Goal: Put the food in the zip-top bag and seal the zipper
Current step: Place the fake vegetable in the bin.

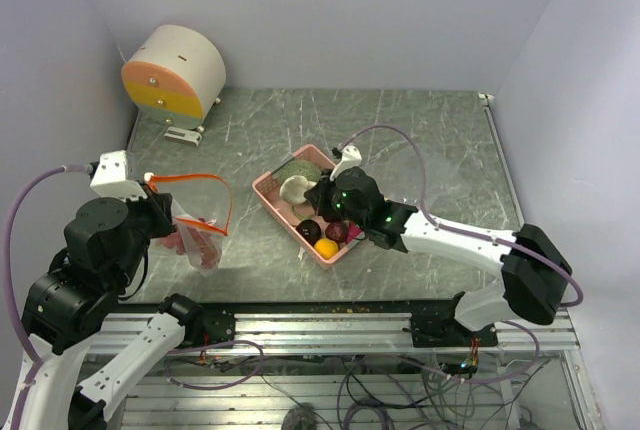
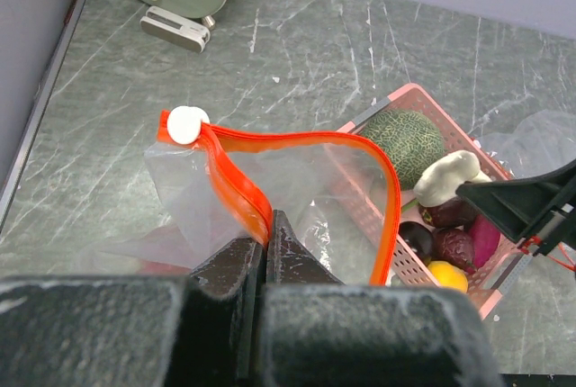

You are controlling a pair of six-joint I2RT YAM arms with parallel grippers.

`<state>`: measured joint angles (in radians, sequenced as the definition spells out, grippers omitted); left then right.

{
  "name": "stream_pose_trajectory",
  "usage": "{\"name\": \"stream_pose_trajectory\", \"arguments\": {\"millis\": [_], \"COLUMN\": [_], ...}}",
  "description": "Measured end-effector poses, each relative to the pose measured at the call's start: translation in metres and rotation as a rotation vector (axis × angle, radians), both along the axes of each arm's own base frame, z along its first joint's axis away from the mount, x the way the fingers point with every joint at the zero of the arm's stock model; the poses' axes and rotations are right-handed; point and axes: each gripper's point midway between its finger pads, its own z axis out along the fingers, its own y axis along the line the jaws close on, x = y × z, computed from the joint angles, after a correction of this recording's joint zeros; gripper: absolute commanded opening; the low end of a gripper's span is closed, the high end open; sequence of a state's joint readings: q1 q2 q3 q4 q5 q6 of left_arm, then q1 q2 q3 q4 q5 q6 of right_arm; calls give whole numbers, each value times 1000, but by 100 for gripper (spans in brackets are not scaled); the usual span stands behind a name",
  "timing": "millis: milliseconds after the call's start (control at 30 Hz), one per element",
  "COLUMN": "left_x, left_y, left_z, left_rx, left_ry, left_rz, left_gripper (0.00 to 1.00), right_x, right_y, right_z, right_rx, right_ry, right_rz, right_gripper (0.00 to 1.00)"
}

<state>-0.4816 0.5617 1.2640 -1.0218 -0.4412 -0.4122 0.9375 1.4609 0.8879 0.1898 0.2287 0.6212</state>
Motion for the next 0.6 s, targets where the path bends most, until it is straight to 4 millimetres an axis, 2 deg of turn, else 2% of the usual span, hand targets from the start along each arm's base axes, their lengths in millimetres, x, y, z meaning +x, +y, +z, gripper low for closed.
{"name": "stream_pose_trajectory", "arguments": {"millis": [167, 333, 367, 500, 567, 600], "left_x": [-1, -3, -3, -3, -3, -3], "left_y": [1, 1, 1, 1, 1, 1], "left_z": [0, 1, 1, 1, 1, 0], "left_rx": [-2, -5, -5, -6, -5, -5], "left_ry": [-4, -10, -10, -10, -10, -9], "left_rz": [0, 0, 0, 0, 0, 0], "left_gripper": [7, 7, 7, 7, 7, 7], "right_x": [-4, -8, -9, -14, -15, -15], "right_y": [-25, -56, -62, -83, -91, -93], "right_z": [5, -18, -24, -44, -50, -51], "right_rx": [-43, -146, -170, -261, -301, -312], "right_ry": [24, 87, 100, 146, 159, 161], "right_rz": [-75, -179, -196, -261, -281, -288], "right_gripper": [0, 0, 4, 45, 63, 68]}}
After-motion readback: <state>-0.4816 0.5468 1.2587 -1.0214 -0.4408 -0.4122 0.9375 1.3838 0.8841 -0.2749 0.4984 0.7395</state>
